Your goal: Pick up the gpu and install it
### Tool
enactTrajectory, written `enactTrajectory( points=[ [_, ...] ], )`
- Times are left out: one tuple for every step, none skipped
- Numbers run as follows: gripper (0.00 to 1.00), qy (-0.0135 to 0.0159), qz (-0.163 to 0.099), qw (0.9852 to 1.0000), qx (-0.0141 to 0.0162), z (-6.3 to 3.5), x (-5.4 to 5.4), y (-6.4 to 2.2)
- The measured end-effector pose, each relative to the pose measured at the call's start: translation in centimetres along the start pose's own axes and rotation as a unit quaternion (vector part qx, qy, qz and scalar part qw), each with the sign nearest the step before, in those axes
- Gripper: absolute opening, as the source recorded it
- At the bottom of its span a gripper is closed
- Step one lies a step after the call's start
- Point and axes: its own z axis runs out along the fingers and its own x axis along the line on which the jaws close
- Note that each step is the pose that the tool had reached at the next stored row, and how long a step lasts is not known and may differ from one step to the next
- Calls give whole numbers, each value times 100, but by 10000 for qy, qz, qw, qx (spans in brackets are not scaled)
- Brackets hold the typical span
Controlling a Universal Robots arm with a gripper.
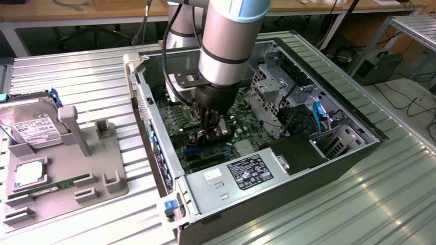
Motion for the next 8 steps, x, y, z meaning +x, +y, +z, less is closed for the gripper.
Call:
enactTrajectory(
  points=[
    [26,-2,-1,10000,0,3,-4,0],
    [26,-3,-1,10000,0,5,-9,0],
    [26,-5,-2,10000,0,10,-15,1],
    [26,-6,-4,10000,0,16,-20,0],
    [26,-9,-5,10000,0,25,-25,0],
    [26,-14,-6,10000,2,31,-28,0],
    [26,-17,-8,10000,4,36,-30,0],
    [26,-19,-10,10000,7,41,-31,0]
  ],
)
